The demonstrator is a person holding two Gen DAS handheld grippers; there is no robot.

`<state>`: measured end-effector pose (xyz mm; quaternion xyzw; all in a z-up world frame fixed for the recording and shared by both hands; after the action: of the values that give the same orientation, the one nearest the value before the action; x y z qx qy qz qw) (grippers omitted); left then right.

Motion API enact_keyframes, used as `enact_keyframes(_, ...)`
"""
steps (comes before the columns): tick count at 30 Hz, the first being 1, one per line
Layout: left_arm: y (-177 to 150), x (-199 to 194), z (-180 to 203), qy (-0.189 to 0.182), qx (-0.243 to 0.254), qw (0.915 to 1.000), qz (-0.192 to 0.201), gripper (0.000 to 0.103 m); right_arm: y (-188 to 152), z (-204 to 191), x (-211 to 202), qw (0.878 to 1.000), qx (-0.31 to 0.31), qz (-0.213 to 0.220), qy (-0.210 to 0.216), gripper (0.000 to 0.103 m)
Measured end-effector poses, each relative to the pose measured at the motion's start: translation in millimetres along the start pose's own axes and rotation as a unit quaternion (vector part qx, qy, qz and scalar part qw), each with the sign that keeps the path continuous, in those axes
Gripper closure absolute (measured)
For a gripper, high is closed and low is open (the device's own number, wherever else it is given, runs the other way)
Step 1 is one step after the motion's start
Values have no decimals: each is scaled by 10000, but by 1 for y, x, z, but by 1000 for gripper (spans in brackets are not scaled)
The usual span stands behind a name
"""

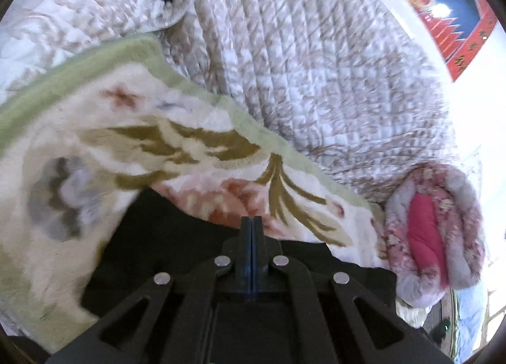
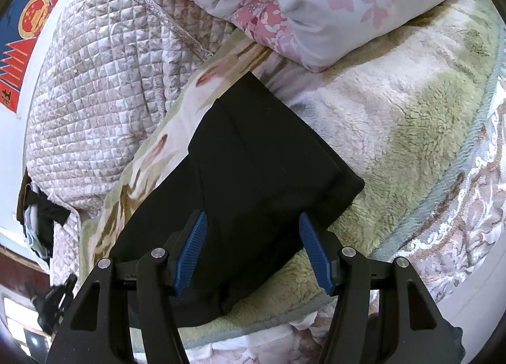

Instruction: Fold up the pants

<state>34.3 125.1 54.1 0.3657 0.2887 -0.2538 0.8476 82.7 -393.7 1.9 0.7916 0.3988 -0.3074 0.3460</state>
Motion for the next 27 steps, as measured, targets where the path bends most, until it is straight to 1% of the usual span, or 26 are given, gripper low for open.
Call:
enact_keyframes(1, -4, -1, -2, -60, 22, 9999, -79, 102, 0, -1, 1, 10000, -53, 4, -49, 42)
enact_keyframes(2, -8, 1, -6, -42, 64, 9998, -157, 102, -1, -2, 0, 9998, -140, 19, -146, 42)
enact_keyframes(3, -11, 5, -9, 55, 101, 9997, -238, 102, -1, -5, -1, 9994, -251, 43, -236, 42)
enact_keyframes(4, -12, 9, -11, 70, 97, 9994, -332, 102, -2, -18, -4, 9978, -573, 112, -326, 41)
enact_keyframes(5, -13, 14, -10, -1, 86, 9992, -398, 102, -3, -28, -5, 9965, -773, 128, -299, 41)
enact_keyframes(6, -14, 17, -8, -21, 139, 9990, -433, 100, -6, -44, -6, 9937, -1103, 108, -136, 41)
enact_keyframes(7, -14, 21, -6, 61, 232, 9988, -429, 99, -11, -69, -4, 9876, -1564, 19, 90, 41)
enact_keyframes(8, -15, 24, -5, 221, 372, 9982, -415, 97, -14, -83, -1, 9831, -1823, -32, 169, 41)
enact_keyframes(9, -16, 26, -4, 286, 469, 9976, -415, 92, -19, -104, 4, 9746, -2222, -118, 268, 41)
enact_keyframes(10, -16, 27, -3, 253, 486, 9976, -430, 87, -28, -134, 14, 9599, -2752, -294, 453, 41)
enact_keyframes(12, -17, 24, -6, 179, 429, 9979, -443, 83, -43, -169, 33, 9390, -3316, -580, 707, 41)
enact_keyframes(14, -18, 17, -13, 226, 421, 9981, -389, 83, -68, -216, 67, 9071, -3964, -1004, 996, 41)
enact_keyframes(15, -19, 11, -19, 255, 387, 9983, -367, 83, -80, -235, 83, 8931, -4206, -1179, 1074, 41)
enact_keyframes(16, -20, 5, -26, 286, 334, 9984, -349, 83, -91, -248, 96, 8812, -4394, -1326, 1131, 41)
enact_keyframes(17, -21, -1, -32, 325, 283, 9985, -326, 82, -106, -265, 115, 8663, -4612, -1515, 1177, 41)
enact_keyframes(18, -22, -8, -39, 364, 229, 9986, -295, 80, -115, -272, 126, 8585, -4725, -1609, 1177, 41)
enact_keyframes(20, -25, -20, -53, 423, 94, 9987, -253, 77, -139, -292, 158, 8356, -5050, -1867, 1091, 42)
enact_keyframes(21, -27, -25, -59, 432, 32, 9988, -246, 77, -144, -295, 165, 8309, -5109, -1929, 1065, 59)
enact_keyframes(22, -28, -29, -65, 451, -28, 9987, -230, 77, -156, -300, 174, 8215, -5216, -2040, 1069, 78)
enact_keyframes(23, -29, -34, -72, 478, -97, 9986, -202, 77, -164, -301, 174, 8173, -5266, -2085, 1060, 101)
enact_keyframes(24, -30, -38, -79, 491, -170, 9985, -180, 77, -169, -302, 169, 8147, -5297, -2084, 1108, 101)
enact_keyframes(25, -30, -41, -84, 485, -241, 9984, -158, 77, -180, -303, 159, 8057, -5374, -2121, 1306, 101)
enact_keyframes(27, -31, -47, -95, 461, -377, 9982, -118, 77, -200, -296, 141, 7843, -5621, -2189, 1451, 100)
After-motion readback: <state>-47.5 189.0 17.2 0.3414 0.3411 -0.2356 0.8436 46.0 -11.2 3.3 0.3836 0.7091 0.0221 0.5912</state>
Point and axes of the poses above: each gripper's, at about its wrist camera, not at the fingertips, and x roughly the way its jaws point, z to its right, y to its top, the point moved 6 cm from there along x, roughly the way its jaws point, and after that the axes turned 5 degrees about -z, right-handed, at the moved point
